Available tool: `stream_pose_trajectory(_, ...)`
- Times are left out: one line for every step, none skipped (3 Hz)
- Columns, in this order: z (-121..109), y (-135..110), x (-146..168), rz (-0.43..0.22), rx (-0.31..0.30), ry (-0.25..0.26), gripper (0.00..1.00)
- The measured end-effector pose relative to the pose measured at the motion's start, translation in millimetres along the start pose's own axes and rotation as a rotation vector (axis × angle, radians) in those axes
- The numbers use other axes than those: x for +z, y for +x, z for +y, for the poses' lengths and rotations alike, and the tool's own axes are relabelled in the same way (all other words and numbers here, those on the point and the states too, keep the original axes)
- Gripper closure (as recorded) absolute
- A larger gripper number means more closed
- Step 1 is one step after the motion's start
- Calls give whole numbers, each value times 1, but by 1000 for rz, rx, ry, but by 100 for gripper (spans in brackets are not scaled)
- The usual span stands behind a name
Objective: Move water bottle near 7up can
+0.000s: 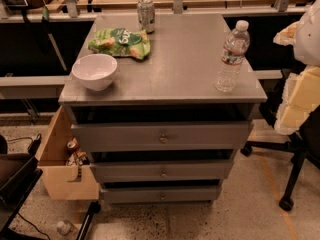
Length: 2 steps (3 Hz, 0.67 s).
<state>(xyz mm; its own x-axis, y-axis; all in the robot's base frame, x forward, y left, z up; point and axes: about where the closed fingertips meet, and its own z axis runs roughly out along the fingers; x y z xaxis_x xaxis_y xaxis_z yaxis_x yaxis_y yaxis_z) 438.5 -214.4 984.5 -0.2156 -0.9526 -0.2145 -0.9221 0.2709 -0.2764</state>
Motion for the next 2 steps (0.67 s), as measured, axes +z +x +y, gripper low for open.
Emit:
stream_pose_trajectory(0,0,0,0,0,0,0)
stream_pose_trajectory(-11,-3,3,-69,10,41,0)
